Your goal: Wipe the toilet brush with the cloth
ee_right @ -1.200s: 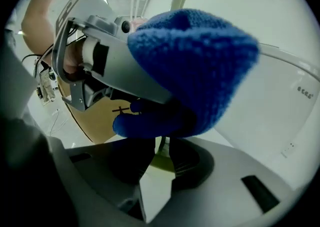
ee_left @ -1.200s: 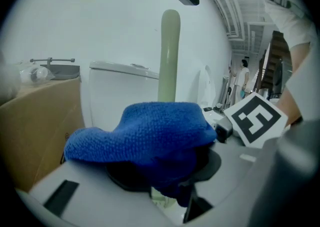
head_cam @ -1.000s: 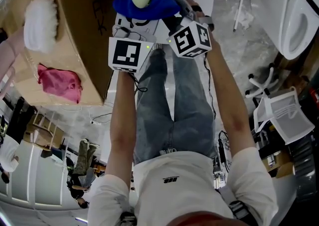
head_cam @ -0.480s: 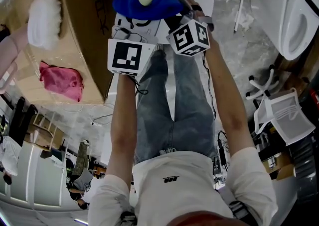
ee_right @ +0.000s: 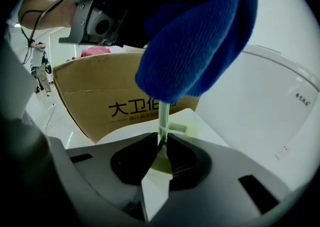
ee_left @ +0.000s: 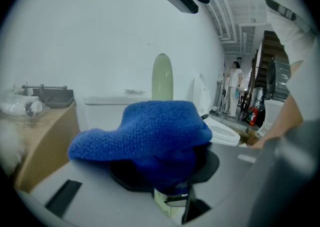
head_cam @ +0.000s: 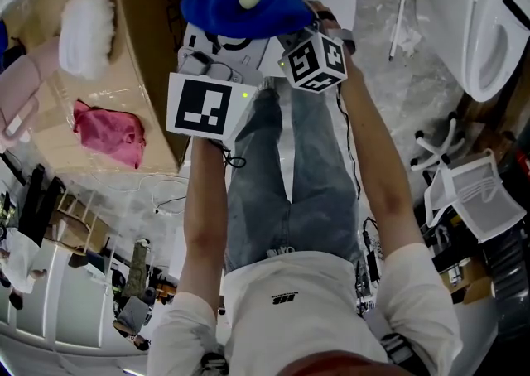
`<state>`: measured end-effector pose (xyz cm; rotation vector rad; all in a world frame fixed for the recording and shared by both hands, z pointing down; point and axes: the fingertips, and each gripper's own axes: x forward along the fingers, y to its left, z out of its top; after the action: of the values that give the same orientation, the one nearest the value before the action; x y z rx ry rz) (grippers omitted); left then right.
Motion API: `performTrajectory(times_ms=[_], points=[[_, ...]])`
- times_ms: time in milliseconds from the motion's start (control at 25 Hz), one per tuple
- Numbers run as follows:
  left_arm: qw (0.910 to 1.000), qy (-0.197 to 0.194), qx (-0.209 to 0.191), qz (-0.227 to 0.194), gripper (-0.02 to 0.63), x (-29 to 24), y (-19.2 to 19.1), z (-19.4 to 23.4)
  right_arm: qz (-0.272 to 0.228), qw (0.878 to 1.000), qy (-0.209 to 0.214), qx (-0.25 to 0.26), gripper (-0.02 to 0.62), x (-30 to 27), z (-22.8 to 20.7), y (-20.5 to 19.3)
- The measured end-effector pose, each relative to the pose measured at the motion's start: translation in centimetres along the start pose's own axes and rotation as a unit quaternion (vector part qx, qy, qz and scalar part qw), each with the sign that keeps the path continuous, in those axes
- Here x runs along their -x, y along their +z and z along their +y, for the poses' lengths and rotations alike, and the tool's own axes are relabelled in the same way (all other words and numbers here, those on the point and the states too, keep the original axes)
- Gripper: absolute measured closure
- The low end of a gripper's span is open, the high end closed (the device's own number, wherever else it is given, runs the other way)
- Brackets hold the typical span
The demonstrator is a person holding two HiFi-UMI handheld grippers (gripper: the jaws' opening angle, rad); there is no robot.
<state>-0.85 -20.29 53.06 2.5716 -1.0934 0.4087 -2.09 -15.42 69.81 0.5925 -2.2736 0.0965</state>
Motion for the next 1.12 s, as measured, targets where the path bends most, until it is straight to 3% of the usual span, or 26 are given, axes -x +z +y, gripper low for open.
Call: performTrajectory(times_ms=[720,840,1120], points=[[0.9981,-0.051,-0.012,-0.03,0.408,1.2,8.4,-0.7,0.007,1.0,-0.001,-0.007,0.541,-0.4,0.0,0.3],[0.9979,-0.05,-0.033,-0.024,0.411,1.1,8.4,-0.7,0.016,1.0,-0.007,-0.009,0.541,-0.2,-0.2,0.1],[0.9981,-0.046,-0.037,-0.017,0.426,0.9,7.6,-1.0,0.016,1.0,-0.011,-0.013,0.541,-0.1,-0.2,0.0]])
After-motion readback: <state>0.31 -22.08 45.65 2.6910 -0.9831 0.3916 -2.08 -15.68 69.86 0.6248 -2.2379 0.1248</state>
